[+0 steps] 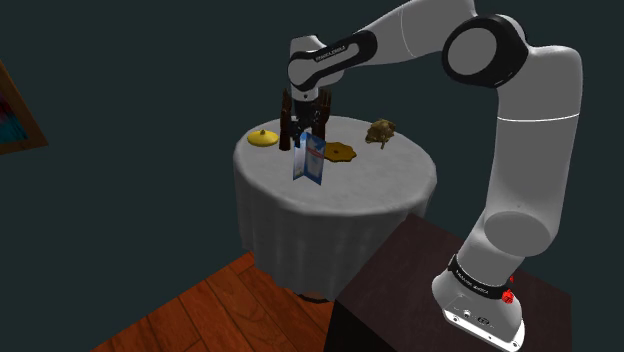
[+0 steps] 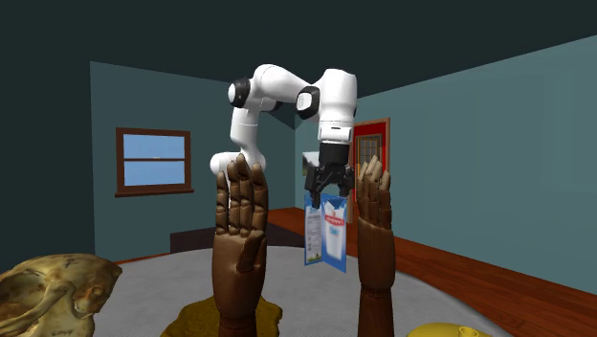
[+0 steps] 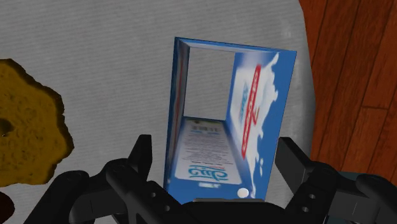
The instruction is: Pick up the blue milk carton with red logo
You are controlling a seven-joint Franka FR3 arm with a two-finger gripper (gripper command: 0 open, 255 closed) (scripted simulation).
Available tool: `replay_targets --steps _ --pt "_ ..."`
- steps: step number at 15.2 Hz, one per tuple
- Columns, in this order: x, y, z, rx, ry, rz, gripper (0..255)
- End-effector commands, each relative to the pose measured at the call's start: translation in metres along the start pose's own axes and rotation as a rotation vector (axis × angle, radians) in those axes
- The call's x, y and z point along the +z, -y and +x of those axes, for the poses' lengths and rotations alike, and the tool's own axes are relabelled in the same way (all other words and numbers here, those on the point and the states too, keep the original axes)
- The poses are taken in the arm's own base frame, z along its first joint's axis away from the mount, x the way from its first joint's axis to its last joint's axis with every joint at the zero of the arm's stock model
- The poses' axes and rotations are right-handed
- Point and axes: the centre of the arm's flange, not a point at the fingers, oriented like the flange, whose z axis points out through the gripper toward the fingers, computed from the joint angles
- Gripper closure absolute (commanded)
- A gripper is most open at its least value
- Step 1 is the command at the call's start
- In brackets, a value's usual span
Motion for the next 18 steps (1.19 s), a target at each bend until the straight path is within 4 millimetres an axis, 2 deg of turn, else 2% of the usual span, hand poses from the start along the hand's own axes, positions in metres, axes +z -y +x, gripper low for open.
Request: replay_targets --steps 1,3,4,13,18 --pt "0.011 0.000 0.001 0.000 0.000 0.000 0" --pt "0.014 0.000 0.001 0.000 0.000 0.000 0" --pt "0.014 -0.001 0.001 0.000 0.000 0.000 255" --pt "0.014 0.000 0.001 0.000 0.000 0.000 255" --pt "-0.012 -0.001 -0.002 0.000 0.000 0.000 255"
